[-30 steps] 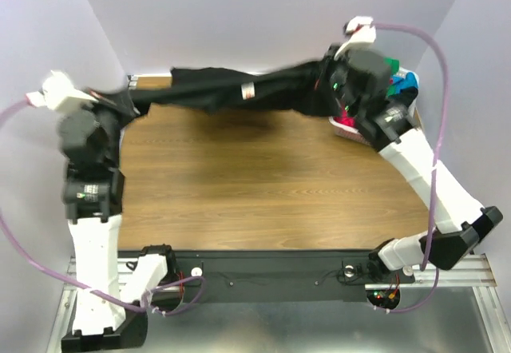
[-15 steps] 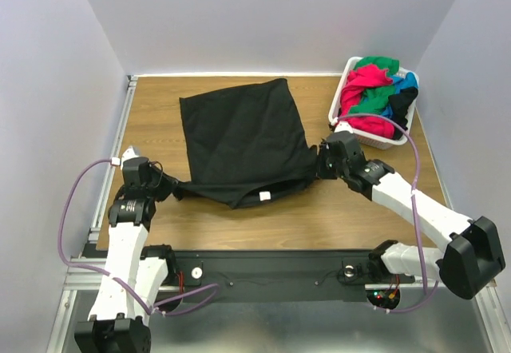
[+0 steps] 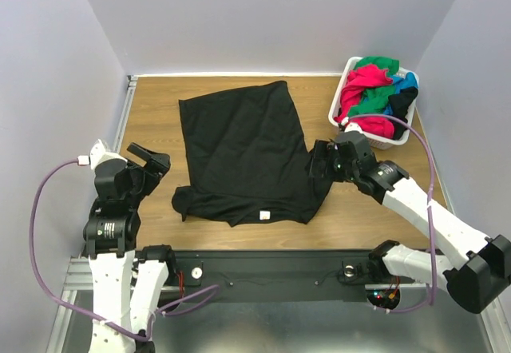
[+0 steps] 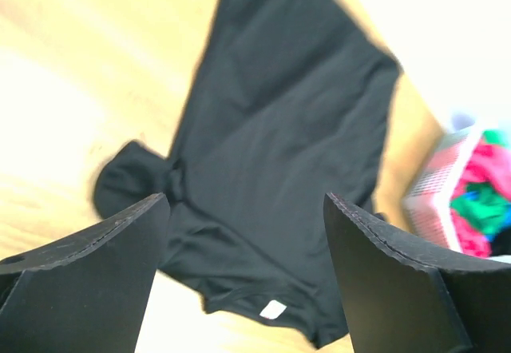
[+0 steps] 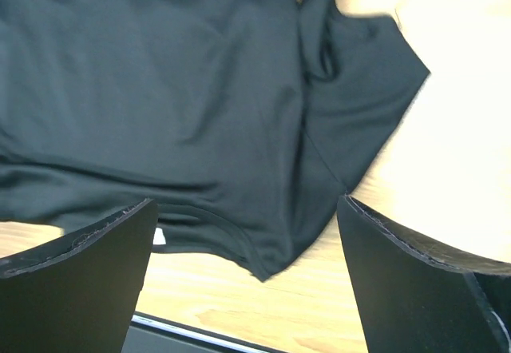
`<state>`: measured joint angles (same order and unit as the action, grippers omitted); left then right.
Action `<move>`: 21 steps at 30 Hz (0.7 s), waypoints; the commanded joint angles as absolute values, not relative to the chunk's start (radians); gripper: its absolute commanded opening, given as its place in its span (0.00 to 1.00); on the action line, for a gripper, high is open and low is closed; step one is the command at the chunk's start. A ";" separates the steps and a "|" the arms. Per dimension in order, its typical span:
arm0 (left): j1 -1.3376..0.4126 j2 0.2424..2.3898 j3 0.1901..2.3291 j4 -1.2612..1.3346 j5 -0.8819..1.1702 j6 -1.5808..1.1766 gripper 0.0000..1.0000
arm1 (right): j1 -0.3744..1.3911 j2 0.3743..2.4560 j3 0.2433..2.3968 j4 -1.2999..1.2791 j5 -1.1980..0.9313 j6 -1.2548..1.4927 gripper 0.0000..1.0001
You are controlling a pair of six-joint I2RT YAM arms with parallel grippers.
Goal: Fold and stack the t-shirts
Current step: Flatten the tshirt out
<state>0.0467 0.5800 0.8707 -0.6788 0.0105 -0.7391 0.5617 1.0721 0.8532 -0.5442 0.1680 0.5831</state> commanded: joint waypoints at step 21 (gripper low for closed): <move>-0.083 1.777 1.379 -0.138 0.182 -0.525 0.88 | 0.630 1.690 1.012 -0.380 0.135 0.769 1.00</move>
<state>-0.0818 1.6421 1.2629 -0.2035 0.1692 -0.5896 0.6296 1.6348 0.9638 -0.4339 0.0971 0.7341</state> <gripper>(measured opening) 0.883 0.998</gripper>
